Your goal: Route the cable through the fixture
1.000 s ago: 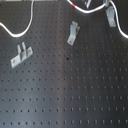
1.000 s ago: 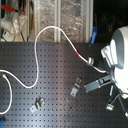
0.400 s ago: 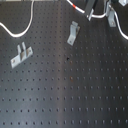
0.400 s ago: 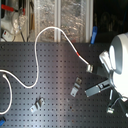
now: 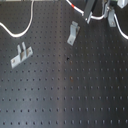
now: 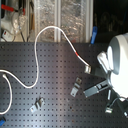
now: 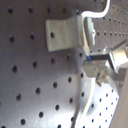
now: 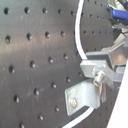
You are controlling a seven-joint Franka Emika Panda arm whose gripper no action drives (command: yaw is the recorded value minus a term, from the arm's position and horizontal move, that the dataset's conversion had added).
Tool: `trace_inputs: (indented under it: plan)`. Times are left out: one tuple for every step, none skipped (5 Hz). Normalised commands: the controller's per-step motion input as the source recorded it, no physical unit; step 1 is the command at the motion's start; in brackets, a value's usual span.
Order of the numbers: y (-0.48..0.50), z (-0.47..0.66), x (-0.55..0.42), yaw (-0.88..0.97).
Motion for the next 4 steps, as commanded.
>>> trace_inputs:
  plan:
    - [-0.266,0.18,-0.251,-0.01]
    - [-0.341,0.02,-0.271,0.0]
    - [-0.305,0.02,-0.312,0.04]
    - [-0.102,0.01,-0.145,0.01]
